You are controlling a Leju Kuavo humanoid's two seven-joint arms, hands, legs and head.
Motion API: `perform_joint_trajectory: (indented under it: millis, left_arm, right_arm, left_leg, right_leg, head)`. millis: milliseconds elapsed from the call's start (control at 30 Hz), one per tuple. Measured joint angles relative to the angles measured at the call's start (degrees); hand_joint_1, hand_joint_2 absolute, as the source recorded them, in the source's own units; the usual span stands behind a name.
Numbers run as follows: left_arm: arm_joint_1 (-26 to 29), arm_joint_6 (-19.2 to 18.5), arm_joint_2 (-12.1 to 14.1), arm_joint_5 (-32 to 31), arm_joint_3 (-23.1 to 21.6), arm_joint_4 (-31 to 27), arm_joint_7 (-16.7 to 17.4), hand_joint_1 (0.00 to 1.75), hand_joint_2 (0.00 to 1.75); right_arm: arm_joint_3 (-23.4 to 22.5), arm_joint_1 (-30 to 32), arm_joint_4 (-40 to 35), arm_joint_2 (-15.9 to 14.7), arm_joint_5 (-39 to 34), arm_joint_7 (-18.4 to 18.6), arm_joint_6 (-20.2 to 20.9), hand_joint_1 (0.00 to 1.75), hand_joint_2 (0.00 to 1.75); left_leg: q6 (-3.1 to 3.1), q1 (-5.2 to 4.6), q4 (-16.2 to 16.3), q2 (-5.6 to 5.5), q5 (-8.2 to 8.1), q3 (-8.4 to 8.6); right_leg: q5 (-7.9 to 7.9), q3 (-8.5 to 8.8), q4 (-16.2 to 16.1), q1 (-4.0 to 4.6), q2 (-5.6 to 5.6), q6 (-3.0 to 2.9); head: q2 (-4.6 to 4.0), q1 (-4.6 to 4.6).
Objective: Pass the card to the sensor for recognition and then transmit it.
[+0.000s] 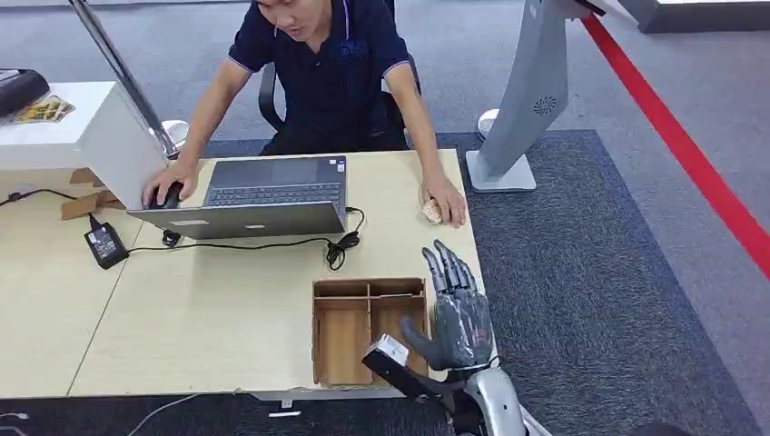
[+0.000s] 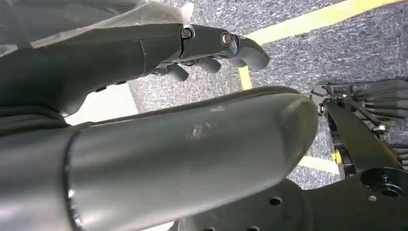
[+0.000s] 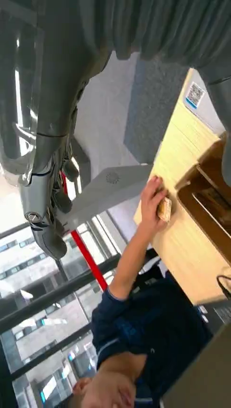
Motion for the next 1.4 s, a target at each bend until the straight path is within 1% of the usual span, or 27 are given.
perform_joint_trajectory:
  millis: [267,467,567,733,933,1200,1400]
  left_arm:
    - [0.0,0.0,0.0,-0.2,0.0,0.0,0.0,0.0,0.0]
    - [0.0,0.0,-0.1,-0.3,0.0,0.0,0.0,0.0,0.0]
    - [0.0,0.0,-0.1,-0.3,0.0,0.0,0.0,0.0,0.0]
    - [0.0,0.0,-0.1,-0.3,0.0,0.0,0.0,0.0,0.0]
    - [0.0,-0.1,-0.1,-0.3,0.0,0.0,0.0,0.0,0.0]
    - [0.0,-0.2,-0.1,-0.5,0.0,0.0,0.0,0.0,0.0]
    - [0.0,-0.5,-0.1,-0.9,0.0,0.0,0.0,0.0,0.0]
  right_arm:
    - [2.8,-0.7,0.5,1.8,-2.4,-2.5,-0.6,0.0,1.75]
    - [3.8,-1.1,1.2,2.8,-2.8,-2.7,-1.4,0.0,1.75]
    - [3.8,-1.2,1.9,3.0,-2.8,-2.2,-2.1,0.0,1.75]
    - [3.8,-1.5,3.2,2.8,-2.6,-0.7,-3.2,0.0,1.75]
    - [2.6,-1.7,5.0,1.6,-2.2,1.0,-4.9,0.0,1.75]
    - [0.6,-1.8,6.9,0.4,-1.2,1.4,-4.9,0.0,1.75]
    - [-0.2,-2.4,8.1,0.2,-0.6,0.9,-4.9,0.0,1.75]
  left_leg:
    - [0.0,0.0,0.0,0.0,0.0,0.0]
    - [0.0,0.0,0.0,0.0,0.0,0.0]
    - [0.0,0.0,0.0,0.0,0.0,0.0]
    - [0.0,0.0,0.0,0.0,0.0,0.0]
    - [0.0,-0.01,0.0,0.0,0.0,0.0]
    - [0.0,-0.01,0.0,0.0,0.0,0.01]
    - [0.0,0.0,0.0,0.0,0.0,0.0]
  right_leg:
    - [0.0,0.0,0.0,0.0,0.0,0.0]
    - [0.0,0.0,0.0,0.0,0.0,0.0]
    - [0.0,0.0,0.0,0.0,0.0,0.0]
    - [0.0,0.0,0.0,0.0,0.0,0.0]
    - [0.0,0.0,0.0,0.0,0.0,0.0]
    - [0.0,0.0,0.0,0.0,0.0,0.0]
    - [0.0,0.0,0.0,0.0,0.0,0.0]
  head:
    - [0.0,-0.02]
    - [0.0,0.0]
    - [0.0,0.0]
    - [0.0,0.0]
    - [0.0,0.0]
    - [0.0,0.0]
    - [0.0,0.0]
